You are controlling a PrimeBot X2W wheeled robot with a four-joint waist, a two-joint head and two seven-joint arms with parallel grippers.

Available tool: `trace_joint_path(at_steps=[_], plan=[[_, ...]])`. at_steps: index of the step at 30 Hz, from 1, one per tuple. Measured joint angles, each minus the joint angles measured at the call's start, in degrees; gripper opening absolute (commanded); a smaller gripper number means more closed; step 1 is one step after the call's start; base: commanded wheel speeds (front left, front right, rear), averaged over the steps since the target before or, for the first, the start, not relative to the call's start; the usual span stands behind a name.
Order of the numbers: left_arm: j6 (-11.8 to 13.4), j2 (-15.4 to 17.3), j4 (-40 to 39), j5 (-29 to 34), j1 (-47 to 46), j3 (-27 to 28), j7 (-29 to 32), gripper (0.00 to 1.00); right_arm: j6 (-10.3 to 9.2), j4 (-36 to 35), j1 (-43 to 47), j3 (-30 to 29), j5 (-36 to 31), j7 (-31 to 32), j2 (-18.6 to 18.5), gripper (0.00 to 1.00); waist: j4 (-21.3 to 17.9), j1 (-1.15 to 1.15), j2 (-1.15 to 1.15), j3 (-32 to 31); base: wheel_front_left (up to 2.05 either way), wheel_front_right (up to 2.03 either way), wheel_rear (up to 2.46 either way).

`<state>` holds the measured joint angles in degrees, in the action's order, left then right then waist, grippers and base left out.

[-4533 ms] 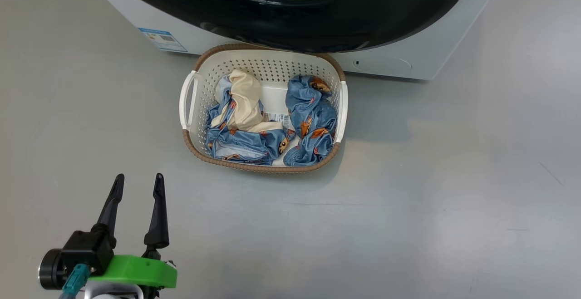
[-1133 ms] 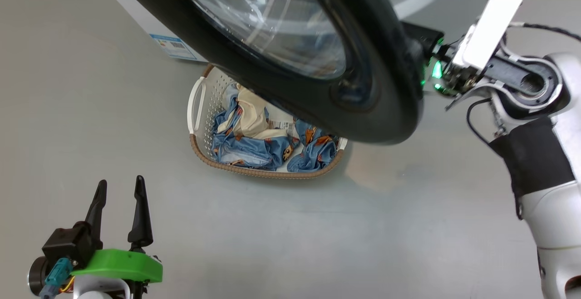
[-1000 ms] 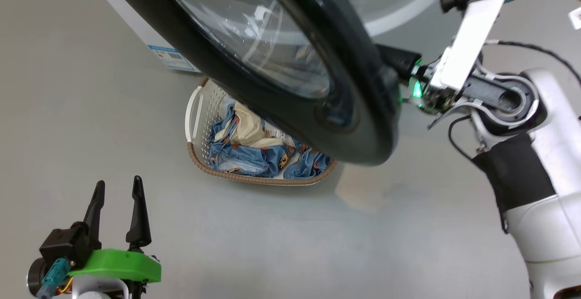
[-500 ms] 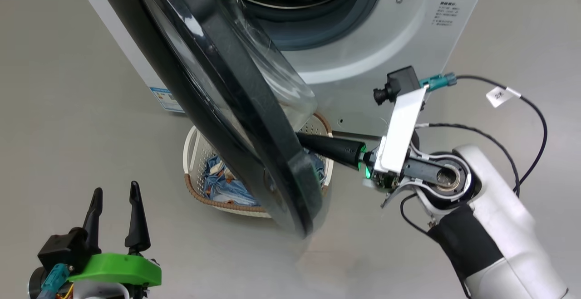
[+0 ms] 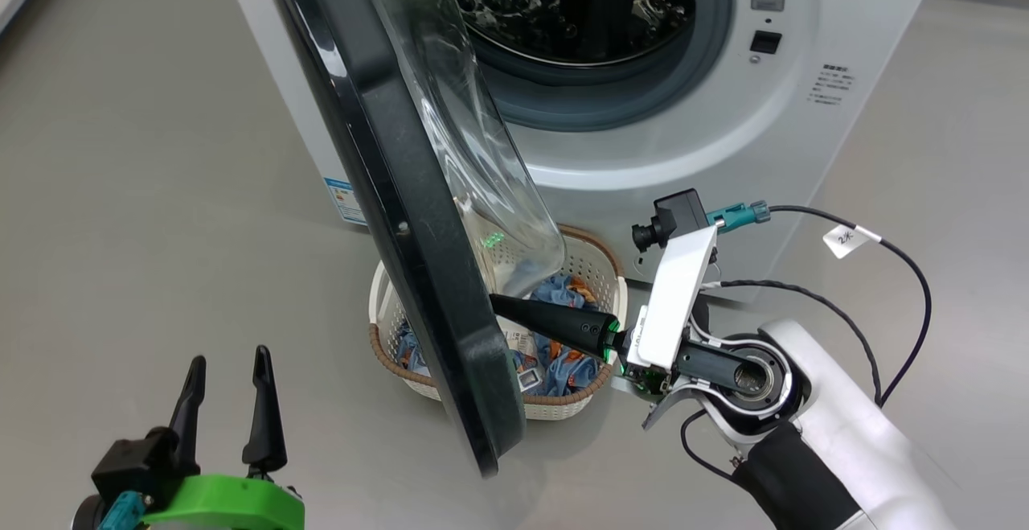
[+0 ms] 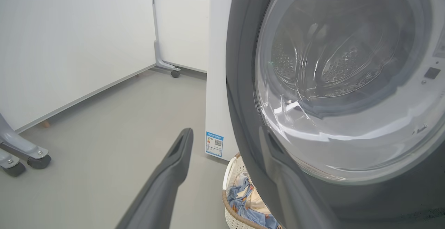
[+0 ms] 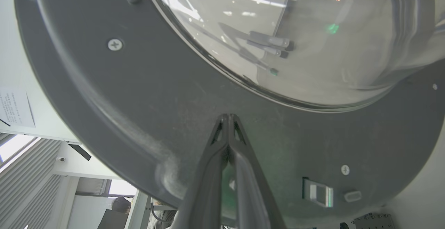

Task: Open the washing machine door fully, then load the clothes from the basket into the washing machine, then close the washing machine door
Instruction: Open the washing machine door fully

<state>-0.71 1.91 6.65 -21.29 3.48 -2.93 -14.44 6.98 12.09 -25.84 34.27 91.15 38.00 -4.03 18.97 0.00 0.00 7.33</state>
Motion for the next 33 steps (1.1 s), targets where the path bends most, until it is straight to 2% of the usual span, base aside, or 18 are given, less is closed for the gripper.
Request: trace_joint_path(at_steps=[11,21,32,33], plan=[[0.11,0.09,-0.98,-1.1,2.85,-0.83,-0.01,1.0,0.0,-1.62,0.62,4.52,2.99,-4.12,-0.07,0.0,3.4,0.0,0.0,-2.36,0.0,0.0,0.0],[0.73,0.2,-1.74,-1.51,3.91,0.83,0.0,1.0,0.0,-1.86,0.62,7.15,3.41,-5.67,0.18,0.0,2.54,0.0,0.0,-3.23,0.0,0.0,0.0],[1.04,0.23,-2.37,-1.49,4.8,1.89,0.0,1.0,0.01,-1.47,0.52,8.29,-3.83,-8.06,-0.2,0.0,0.28,0.0,0.0,-4.46,0.0,0.0,0.0],[1.07,0.23,-2.41,-1.49,4.8,2.1,0.0,1.0,0.01,-1.55,0.51,8.28,-4.58,-8.65,-0.75,0.22,0.12,0.0,0.0,-4.59,0.0,0.0,0.0]])
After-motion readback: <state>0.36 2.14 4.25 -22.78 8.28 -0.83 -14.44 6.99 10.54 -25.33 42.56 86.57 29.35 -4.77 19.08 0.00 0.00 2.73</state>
